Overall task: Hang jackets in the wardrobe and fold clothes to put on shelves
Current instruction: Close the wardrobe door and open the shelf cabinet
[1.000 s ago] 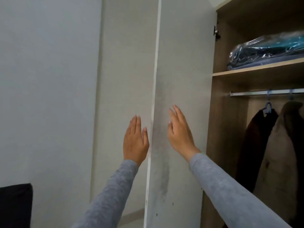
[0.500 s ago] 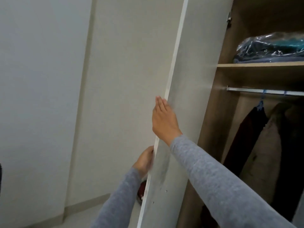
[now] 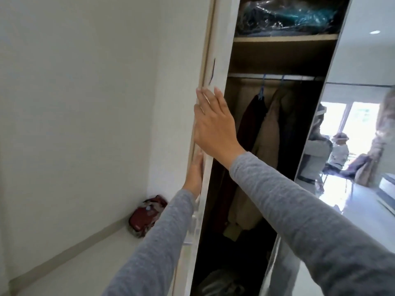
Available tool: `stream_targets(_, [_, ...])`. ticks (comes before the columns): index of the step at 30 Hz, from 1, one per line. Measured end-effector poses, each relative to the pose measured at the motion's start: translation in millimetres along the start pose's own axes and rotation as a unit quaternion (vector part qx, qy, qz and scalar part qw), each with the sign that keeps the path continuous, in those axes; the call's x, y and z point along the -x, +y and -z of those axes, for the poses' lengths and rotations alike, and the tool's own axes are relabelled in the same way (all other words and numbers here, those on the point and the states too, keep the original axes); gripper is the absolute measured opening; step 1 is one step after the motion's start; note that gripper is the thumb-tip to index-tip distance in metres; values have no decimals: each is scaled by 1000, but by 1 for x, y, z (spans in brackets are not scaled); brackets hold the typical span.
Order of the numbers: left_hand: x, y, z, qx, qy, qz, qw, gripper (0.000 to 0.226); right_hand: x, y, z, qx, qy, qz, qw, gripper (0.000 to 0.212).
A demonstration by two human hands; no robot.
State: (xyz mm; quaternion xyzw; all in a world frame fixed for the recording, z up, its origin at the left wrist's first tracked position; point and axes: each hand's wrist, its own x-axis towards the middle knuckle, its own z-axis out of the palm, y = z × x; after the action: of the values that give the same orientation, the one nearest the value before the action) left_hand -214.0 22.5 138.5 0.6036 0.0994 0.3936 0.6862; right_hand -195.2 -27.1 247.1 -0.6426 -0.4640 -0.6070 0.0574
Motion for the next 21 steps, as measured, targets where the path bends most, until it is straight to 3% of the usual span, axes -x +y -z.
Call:
stream_targets(2, [-4,-3,-20,9,10,-13,1000,49,11,17,-3,-8,14,-11,1000,47])
stream_targets(5, [-22,-28,-44,8,38,-39,998,67,25,42,-6,14,3,-14,1000,47])
stream_targets(8, [-16,-27,-74,-20,46,-90,995,51,41,67,-10,50,-30,-23,998,45])
stream_targets(11, [-18,-36,-97,-83,39,-142,986,49,59,93,-17,79,-48,-37,995,45])
stream_targets(16, [-46,-62,-114,-183,17,-197,963,53,81,126,-31,74,-69,-56,993,55])
stream_targets(21, [-78,-73,-126,-279,-17,-286,916,58,97,157,-50,61,-73,-70,993,55])
